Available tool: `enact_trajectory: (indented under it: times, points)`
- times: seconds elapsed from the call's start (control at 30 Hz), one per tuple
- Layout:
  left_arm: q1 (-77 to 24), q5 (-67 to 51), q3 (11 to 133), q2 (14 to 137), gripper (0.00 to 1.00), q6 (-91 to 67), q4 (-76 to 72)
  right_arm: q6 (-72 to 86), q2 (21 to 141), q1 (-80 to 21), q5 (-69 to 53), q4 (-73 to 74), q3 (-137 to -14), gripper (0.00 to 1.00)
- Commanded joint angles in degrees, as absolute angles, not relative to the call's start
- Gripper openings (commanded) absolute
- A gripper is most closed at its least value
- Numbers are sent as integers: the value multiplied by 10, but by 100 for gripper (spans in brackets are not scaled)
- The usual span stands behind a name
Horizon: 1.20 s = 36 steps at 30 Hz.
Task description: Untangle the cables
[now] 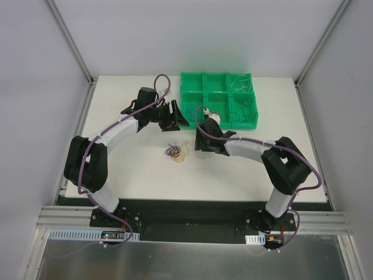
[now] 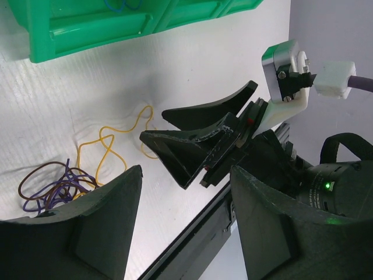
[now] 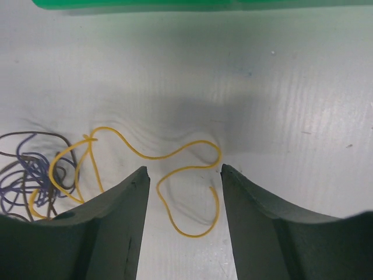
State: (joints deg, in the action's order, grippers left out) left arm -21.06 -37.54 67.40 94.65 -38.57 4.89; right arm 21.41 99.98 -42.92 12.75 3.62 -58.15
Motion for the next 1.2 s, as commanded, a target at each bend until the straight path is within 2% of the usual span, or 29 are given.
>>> enact_trajectory:
  times: [0.0,0.17,0.27,0.47,0.67,0.73,0.87,1.03,1.17]
  points:
    - [-216,-390,677,935,59,-389,29,268,1019,-447,155,61,-631,55]
    - [-216,-378,672,929,58,-386,29,311,1034,-470,186,92,-654,54]
    - [-216,-377,672,930,58,-384,29,330,1054,-479,186,101,-665,45]
    - [-221,-356,666,931,57,-381,29,359,1081,-482,213,107,-671,43]
    - [-243,-255,663,931,60,-374,71,356,1088,-483,260,115,-670,15]
    - [-258,-206,666,937,61,-372,99,344,1071,-483,272,113,-655,1]
    - [-292,-139,679,961,58,-364,144,296,979,-483,282,67,-587,1]
    - [-339,-116,686,1011,51,-350,164,251,862,-483,248,13,-520,0]
    - [-340,-114,693,1055,48,-349,177,227,753,-482,279,34,-494,0]
